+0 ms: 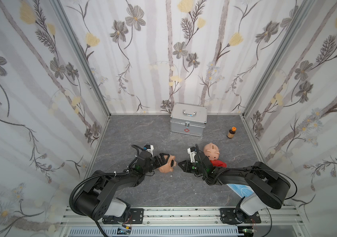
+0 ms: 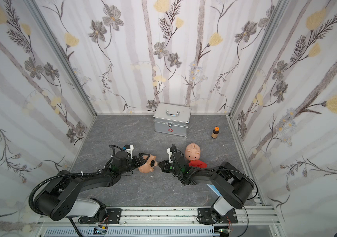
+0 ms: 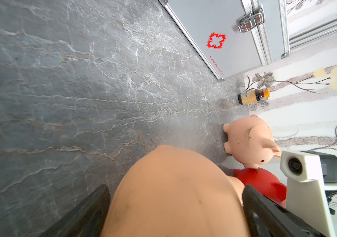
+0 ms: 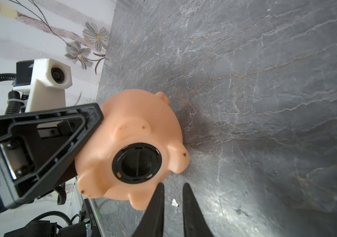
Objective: Open piggy banks
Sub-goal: Adjust the piggy bank at the center of the board, then open the lid on the piggy bank.
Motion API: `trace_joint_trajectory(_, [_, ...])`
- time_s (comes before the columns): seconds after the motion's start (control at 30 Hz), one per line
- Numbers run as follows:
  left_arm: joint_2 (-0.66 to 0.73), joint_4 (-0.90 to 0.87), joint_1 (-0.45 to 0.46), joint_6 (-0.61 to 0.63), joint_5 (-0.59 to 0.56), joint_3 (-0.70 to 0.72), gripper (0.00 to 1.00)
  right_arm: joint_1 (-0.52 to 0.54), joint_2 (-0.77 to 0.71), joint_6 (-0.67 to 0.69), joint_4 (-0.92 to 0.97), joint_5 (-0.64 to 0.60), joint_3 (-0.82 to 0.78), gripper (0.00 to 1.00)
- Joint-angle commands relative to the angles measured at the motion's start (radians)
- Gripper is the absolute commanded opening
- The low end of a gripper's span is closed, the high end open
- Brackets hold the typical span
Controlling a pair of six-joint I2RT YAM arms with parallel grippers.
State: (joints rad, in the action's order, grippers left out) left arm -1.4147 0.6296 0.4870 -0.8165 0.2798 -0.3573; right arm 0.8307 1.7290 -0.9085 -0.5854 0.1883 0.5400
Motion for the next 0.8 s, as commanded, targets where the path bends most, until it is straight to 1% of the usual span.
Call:
trace_joint_trajectory(0.0, [-0.004,-0.131,0.001,-0.003,0.002,0.008,1.0,-0.001,0.001,-0.055,-0.139,0.057,-0.007,0.19])
trace_joint_trajectory(0.2, [0.0,-0.14,0.001,-0.004,0.002,0.007,1.0,-0.002,0.035,-0.103,-0.24,0.138,-0.009,0.19])
trace_joint_trajectory(0.33, [0.003,-0.147,0.001,-0.001,0.003,0.004,1.0,-0.007,0.081,-0.116,-0.269,0.176,0.009,0.19])
trace_joint_trajectory(0.77, [-0.004,-0.137,0.001,-0.003,0.005,0.001,1.0,-0.038,0.169,-0.138,-0.292,0.223,0.053,0.18])
